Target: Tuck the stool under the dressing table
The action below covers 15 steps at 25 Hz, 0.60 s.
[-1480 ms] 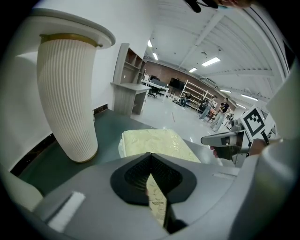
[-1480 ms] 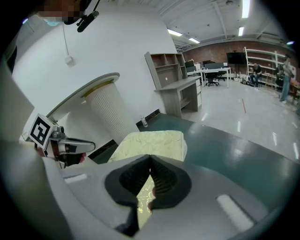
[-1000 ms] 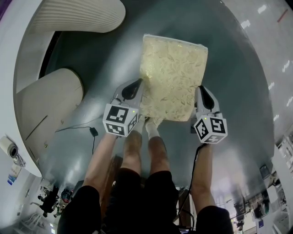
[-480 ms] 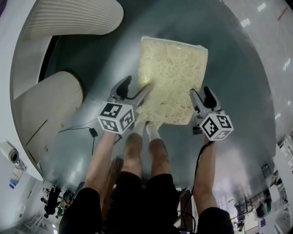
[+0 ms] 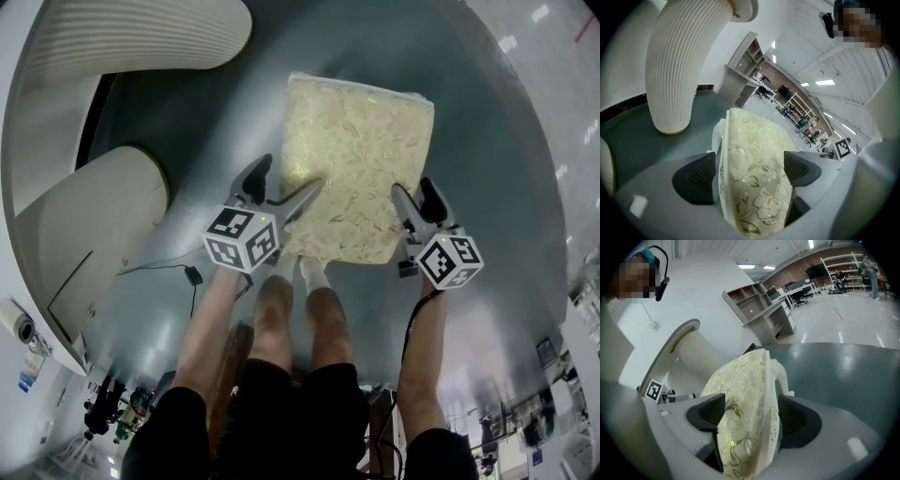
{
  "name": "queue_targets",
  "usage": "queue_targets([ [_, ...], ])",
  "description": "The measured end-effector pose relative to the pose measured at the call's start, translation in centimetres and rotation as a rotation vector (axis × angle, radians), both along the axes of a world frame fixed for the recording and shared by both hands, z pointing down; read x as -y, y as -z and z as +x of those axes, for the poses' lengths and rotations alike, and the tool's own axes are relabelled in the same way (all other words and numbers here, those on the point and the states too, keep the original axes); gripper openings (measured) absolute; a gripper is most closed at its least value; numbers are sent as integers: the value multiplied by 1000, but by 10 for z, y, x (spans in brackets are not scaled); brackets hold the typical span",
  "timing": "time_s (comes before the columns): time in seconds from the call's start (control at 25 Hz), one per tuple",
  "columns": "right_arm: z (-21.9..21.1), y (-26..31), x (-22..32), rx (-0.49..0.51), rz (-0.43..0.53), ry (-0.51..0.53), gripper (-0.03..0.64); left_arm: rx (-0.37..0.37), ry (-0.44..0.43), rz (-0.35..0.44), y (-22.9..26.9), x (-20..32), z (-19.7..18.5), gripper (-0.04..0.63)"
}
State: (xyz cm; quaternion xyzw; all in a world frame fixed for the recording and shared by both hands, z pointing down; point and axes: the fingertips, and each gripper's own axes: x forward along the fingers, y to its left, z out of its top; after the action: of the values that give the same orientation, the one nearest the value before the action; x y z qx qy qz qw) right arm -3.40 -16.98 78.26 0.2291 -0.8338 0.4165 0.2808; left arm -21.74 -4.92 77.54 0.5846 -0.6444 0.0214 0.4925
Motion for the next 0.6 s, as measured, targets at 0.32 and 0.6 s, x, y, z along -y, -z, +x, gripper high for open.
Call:
queue_targets([
  [0.32, -4, -5, 0, 94, -45, -1, 345, -24, 2, -9, -19, 1, 5, 472],
  [0.6, -5, -7, -3, 153, -64, -22, 337, -60, -22, 23, -24, 3, 10, 457],
])
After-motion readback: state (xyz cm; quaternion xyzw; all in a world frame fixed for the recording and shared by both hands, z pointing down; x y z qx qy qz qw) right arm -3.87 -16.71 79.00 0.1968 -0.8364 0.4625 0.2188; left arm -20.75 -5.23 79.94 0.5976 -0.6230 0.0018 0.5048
